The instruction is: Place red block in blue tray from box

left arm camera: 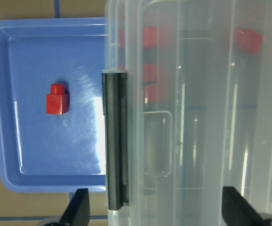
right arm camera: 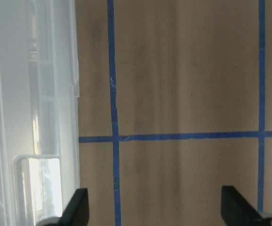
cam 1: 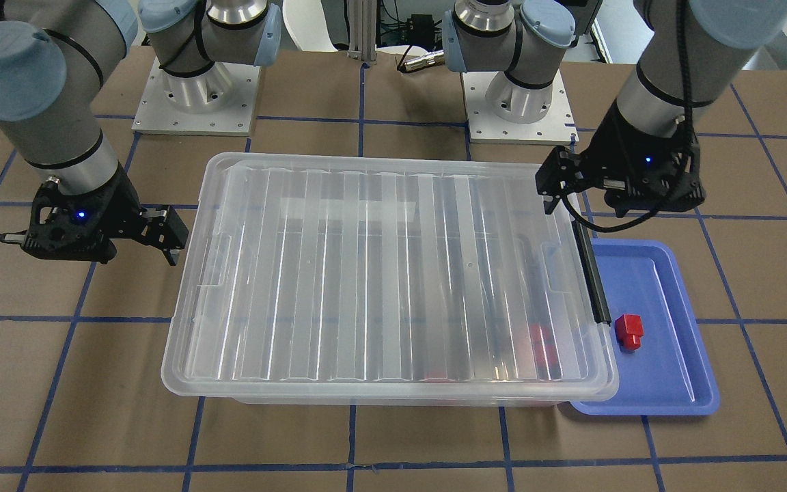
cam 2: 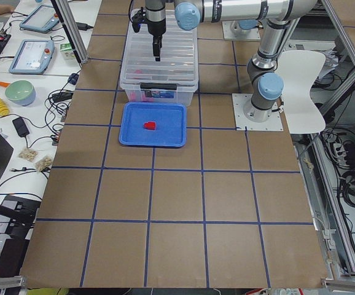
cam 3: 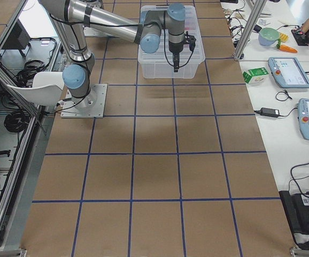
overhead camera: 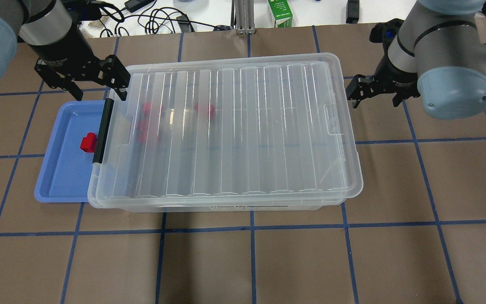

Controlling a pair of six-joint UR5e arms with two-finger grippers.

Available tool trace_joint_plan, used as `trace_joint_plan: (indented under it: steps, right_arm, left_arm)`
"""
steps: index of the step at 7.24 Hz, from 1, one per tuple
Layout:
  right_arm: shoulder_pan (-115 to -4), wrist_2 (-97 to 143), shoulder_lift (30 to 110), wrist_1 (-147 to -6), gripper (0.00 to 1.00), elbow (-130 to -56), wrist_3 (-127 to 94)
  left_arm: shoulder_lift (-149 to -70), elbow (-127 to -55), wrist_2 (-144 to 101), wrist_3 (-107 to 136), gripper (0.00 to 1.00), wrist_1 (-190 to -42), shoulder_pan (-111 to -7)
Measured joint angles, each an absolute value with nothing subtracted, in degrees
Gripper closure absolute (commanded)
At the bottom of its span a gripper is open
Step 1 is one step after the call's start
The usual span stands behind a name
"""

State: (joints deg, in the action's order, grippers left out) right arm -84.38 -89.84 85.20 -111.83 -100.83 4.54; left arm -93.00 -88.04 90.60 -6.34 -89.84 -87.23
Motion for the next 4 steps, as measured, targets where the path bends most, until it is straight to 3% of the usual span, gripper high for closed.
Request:
trace_joint_plan:
  steps: [4]
  right_arm:
    - [-84.38, -89.65, 93.96, -92.91, 0.00, -92.90, 4.59]
  left_arm:
    - [-88.46, -91.08, 91.00, -5.91, 0.00, -93.37, -90.18]
